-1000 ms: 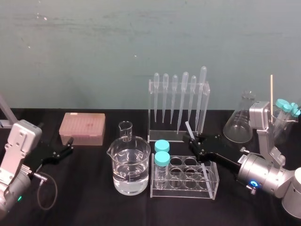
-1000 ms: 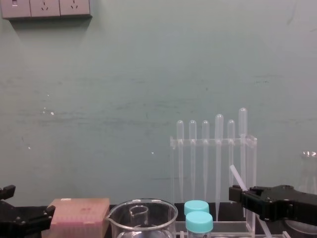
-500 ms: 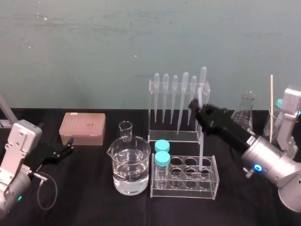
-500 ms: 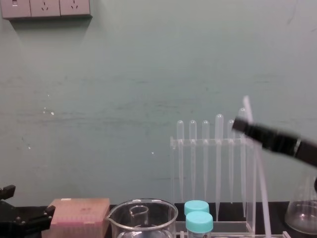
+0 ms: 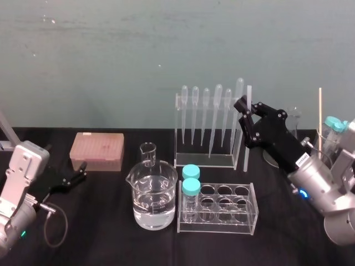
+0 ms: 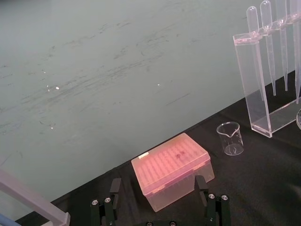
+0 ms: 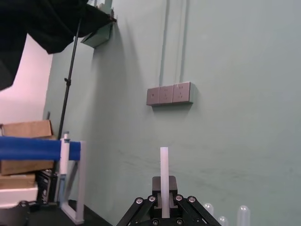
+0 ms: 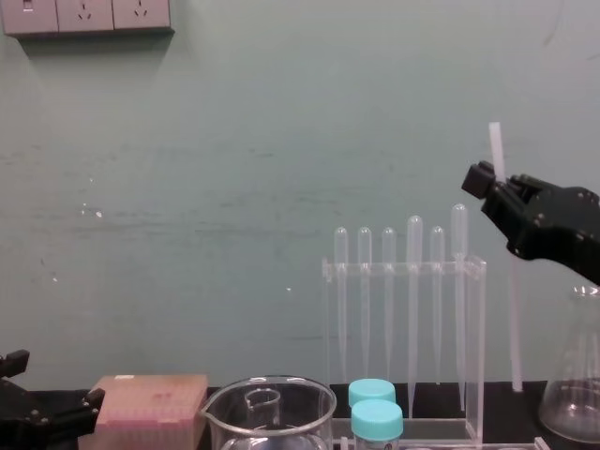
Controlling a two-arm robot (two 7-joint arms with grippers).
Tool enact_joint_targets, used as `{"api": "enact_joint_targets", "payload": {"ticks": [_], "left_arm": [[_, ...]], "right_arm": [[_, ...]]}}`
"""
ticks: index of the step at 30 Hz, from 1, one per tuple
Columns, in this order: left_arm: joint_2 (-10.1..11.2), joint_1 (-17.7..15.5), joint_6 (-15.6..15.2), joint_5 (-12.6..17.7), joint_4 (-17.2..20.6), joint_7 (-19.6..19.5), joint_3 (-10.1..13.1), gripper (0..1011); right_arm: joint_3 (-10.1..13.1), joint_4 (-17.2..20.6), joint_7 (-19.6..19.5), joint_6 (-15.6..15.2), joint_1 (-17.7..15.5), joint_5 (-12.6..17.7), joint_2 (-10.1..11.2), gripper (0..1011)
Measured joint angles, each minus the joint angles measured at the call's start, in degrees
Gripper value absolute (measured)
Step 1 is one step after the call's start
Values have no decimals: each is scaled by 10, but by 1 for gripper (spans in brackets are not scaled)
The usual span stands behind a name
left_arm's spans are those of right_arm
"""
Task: Pick up the stirring rod with one hand, then place it down.
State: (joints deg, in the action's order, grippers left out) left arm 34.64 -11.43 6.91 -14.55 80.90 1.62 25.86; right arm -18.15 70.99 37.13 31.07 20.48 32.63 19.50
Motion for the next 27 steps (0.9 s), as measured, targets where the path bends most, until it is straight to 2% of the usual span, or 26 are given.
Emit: {"api": "enact_joint_targets", "payload": {"ticks": [1, 5, 27], "left_arm": [[0, 0, 0, 0, 0, 0, 0, 1000], [0, 0, 0, 0, 0, 0, 0, 1000], [0, 0, 0, 0, 0, 0, 0, 1000]], "right_arm": [[1, -8, 1, 13, 0, -8, -2, 70], [4, -23, 2, 28, -3, -21, -6, 69], [7, -27, 3, 28, -6, -25, -6, 69]]}}
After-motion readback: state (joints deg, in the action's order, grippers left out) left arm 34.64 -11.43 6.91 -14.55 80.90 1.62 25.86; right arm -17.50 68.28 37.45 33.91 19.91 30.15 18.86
